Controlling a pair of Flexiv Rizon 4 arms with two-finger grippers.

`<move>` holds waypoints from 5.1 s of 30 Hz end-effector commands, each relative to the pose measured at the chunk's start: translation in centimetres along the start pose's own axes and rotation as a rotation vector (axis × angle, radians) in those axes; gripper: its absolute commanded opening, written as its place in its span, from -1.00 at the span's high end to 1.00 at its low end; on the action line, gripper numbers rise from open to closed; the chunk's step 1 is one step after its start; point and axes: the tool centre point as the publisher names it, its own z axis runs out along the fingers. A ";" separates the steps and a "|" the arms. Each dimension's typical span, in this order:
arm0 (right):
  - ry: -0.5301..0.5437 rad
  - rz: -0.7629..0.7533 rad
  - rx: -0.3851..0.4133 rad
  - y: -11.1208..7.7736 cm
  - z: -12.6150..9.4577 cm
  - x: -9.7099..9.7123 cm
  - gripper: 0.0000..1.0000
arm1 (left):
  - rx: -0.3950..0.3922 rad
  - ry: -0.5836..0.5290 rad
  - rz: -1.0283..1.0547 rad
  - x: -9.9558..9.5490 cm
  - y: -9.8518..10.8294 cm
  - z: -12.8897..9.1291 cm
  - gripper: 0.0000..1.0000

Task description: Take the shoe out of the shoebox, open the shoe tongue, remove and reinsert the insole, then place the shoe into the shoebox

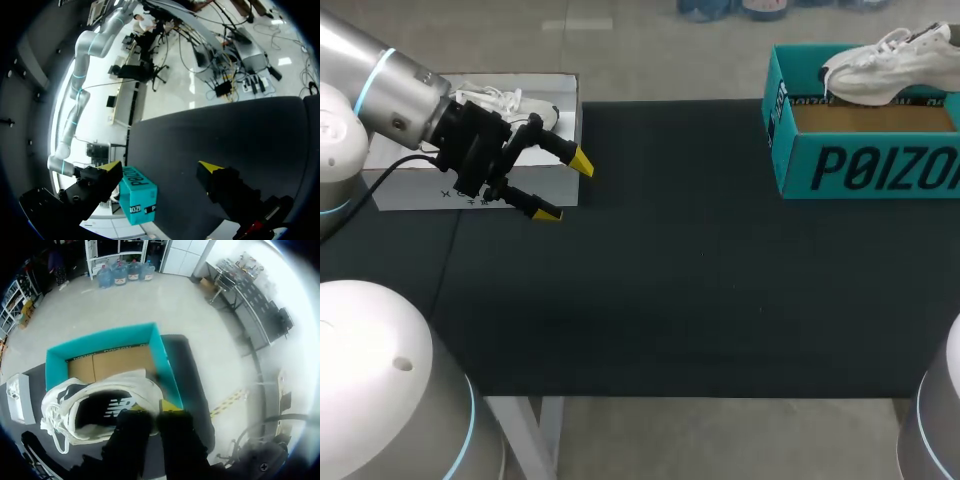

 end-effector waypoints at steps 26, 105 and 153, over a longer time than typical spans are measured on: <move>0.054 0.045 0.093 -4.0 5.9 1.9 1.00 | -0.001 0.003 0.000 0.0 0.0 0.0 -1.00; 0.099 -0.033 0.077 -9.0 6.3 8.0 -1.00 | -0.001 0.003 0.000 0.0 0.0 0.0 -1.00; 0.066 -0.033 0.037 -15.0 1.0 10.9 -1.00 | 0.047 0.794 0.305 9.4 5.7 -22.4 -1.00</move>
